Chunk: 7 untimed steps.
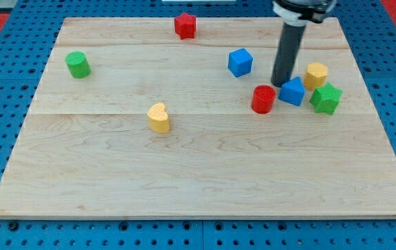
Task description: Place the blue cube and the green circle in a diagonal line
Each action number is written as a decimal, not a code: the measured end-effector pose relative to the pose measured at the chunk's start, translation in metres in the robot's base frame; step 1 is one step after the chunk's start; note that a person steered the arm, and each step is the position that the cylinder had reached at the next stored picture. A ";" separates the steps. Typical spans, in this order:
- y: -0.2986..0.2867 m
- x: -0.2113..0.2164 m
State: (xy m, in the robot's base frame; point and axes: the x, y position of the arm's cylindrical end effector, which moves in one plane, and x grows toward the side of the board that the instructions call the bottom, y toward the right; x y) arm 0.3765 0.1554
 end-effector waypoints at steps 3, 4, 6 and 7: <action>-0.032 -0.006; -0.065 -0.025; -0.121 -0.051; -0.121 -0.051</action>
State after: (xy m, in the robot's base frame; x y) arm 0.3260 0.0339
